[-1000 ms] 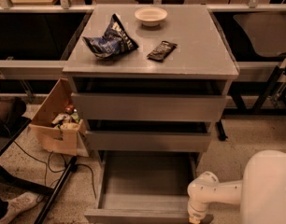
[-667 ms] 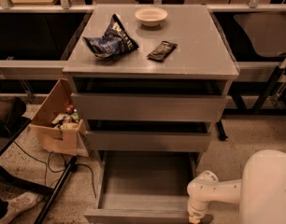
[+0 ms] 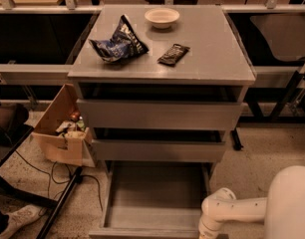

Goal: Open bottom drawer

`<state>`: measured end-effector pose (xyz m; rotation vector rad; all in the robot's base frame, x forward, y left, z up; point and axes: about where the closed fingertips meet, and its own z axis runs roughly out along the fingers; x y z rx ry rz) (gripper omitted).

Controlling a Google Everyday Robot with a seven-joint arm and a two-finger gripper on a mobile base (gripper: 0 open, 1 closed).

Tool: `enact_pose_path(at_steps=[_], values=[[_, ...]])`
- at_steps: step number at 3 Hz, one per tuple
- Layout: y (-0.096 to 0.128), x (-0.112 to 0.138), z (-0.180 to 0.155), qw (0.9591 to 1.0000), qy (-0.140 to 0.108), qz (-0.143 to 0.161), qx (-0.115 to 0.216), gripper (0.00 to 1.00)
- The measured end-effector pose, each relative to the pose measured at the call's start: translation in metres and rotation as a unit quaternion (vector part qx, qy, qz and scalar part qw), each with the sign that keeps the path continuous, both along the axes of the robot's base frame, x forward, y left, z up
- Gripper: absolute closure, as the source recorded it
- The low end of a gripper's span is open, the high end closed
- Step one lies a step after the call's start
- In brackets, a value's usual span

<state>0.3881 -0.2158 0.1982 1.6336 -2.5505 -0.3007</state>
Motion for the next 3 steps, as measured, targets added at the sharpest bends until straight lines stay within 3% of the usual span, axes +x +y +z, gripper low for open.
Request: enact_pose_path(at_steps=[2,3], values=[[0.0102,-0.0213,-0.0035,0.9991,0.014,-0.033,0.024,1.0],[0.0102,-0.0213,-0.0036,0.9991,0.014,-0.033,0.024,0.85]])
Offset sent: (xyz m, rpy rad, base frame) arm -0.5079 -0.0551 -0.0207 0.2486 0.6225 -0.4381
